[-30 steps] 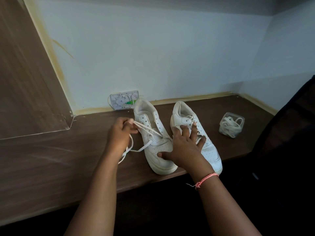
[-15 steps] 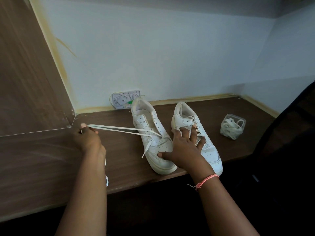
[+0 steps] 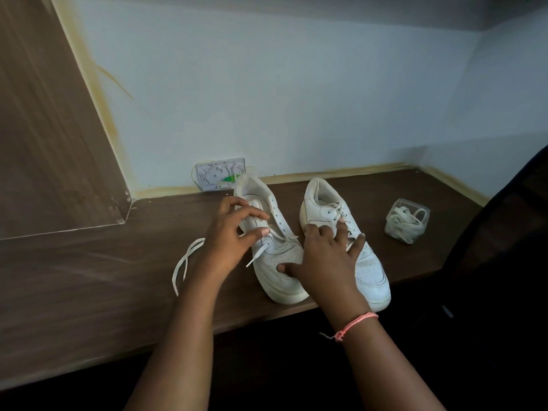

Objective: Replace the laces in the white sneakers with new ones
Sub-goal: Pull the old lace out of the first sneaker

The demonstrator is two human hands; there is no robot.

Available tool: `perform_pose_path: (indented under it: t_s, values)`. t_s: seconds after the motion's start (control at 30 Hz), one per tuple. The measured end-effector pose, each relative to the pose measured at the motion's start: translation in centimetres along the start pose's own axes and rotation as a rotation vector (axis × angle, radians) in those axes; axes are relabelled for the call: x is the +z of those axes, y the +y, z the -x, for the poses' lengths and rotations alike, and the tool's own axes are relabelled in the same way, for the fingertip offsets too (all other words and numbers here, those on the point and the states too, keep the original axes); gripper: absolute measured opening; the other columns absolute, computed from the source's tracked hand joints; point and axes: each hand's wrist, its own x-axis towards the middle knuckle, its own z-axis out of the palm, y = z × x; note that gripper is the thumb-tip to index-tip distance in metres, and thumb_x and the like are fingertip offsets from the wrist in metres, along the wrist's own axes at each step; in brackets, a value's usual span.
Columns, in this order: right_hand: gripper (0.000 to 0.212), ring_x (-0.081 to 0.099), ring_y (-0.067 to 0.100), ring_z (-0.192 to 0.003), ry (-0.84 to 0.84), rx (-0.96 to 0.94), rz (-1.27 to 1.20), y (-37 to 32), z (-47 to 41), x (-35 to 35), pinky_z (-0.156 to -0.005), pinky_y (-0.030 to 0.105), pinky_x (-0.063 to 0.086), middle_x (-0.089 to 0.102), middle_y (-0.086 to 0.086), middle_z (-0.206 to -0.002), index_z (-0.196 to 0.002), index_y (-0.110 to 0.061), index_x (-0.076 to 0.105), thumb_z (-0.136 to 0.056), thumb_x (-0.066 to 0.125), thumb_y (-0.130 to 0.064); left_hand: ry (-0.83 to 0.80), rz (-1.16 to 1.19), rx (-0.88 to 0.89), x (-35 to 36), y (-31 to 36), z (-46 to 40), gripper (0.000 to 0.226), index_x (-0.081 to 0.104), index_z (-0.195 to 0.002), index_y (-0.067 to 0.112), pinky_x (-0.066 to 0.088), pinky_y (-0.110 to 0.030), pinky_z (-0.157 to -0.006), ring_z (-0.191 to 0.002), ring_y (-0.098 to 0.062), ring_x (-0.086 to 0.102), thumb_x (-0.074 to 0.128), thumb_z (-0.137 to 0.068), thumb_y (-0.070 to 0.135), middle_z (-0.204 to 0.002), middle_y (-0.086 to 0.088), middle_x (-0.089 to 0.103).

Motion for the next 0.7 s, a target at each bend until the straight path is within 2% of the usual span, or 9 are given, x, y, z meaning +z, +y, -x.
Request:
perform_pose_path:
  t_s: [0.1, 0.2, 0.27, 0.4, 0.6, 0.7]
  values:
    - [0.063, 0.025, 0.030, -0.143, 0.099, 0.003, 0.013, -0.8, 1.1, 0.0, -0.115, 0.060, 0.000, 0.059, -0.001, -0.128, -0.127, -0.023, 0.046, -0.080, 0.066, -0.059, -0.046, 0.014, -0.014, -0.5, -0.2, -0.1, 0.031, 0.071, -0.088, 0.042, 0.039, -0.017, -0.089, -0.119, -0.003, 0.046, 0.085, -0.072, 0.019, -0.122, 0.013, 0.044]
    - [0.056, 0.036, 0.025, -0.135, 0.111, 0.014, -0.028, -0.9, 1.3, 0.0, -0.115, 0.059, 0.003, 0.064, -0.005, -0.118, -0.124, -0.026, 0.050, -0.081, 0.066, -0.058, -0.054, -0.005, -0.032, -0.7, -0.1, -0.1, 0.033, 0.072, -0.084, 0.037, 0.038, -0.015, -0.085, -0.117, -0.002, 0.046, 0.086, -0.069, 0.012, -0.124, 0.012, 0.045]
    - [0.058, 0.037, 0.024, -0.134, 0.102, 0.013, -0.044, -0.7, 1.2, 0.1, -0.115, 0.059, 0.004, 0.063, -0.006, -0.120, -0.126, -0.026, 0.051, -0.080, 0.067, -0.058, -0.035, -0.016, -0.038, -0.6, -0.2, -0.1, 0.028, 0.073, -0.082, 0.033, 0.038, -0.016, -0.083, -0.116, -0.002, 0.047, 0.086, -0.069, 0.011, -0.124, 0.011, 0.047]
    - [0.057, 0.037, 0.023, -0.133, 0.072, 0.002, -0.095, -0.5, 1.1, 0.1, -0.114, 0.061, 0.005, 0.059, -0.007, -0.125, -0.130, -0.031, 0.050, -0.081, 0.068, -0.054, 0.004, -0.056, -0.012, -0.3, 0.0, -0.1, 0.014, 0.073, -0.080, 0.023, 0.042, -0.026, -0.088, -0.115, -0.006, 0.049, 0.080, -0.077, 0.012, -0.122, 0.010, 0.047]
    - [0.058, 0.031, 0.025, -0.137, -0.036, -0.005, -0.173, -0.1, 0.6, -0.2, -0.112, 0.064, 0.007, 0.049, -0.007, -0.135, -0.135, -0.039, 0.047, -0.083, 0.067, -0.054, 0.024, -0.054, -0.010, 0.3, -0.3, -0.3, 0.011, 0.067, -0.087, 0.022, 0.046, -0.029, -0.085, -0.106, -0.013, 0.056, 0.069, -0.088, 0.011, -0.125, 0.007, 0.049]
    - [0.058, 0.027, 0.028, -0.138, -0.070, -0.010, -0.161, 0.0, 0.4, -0.3, -0.112, 0.064, 0.007, 0.047, -0.004, -0.137, -0.135, -0.042, 0.045, -0.083, 0.064, -0.056, 0.033, -0.032, -0.003, 0.3, -0.2, -0.1, 0.012, 0.064, -0.089, 0.022, 0.051, -0.035, -0.089, -0.104, -0.014, 0.059, 0.065, -0.090, 0.011, -0.125, 0.007, 0.052]
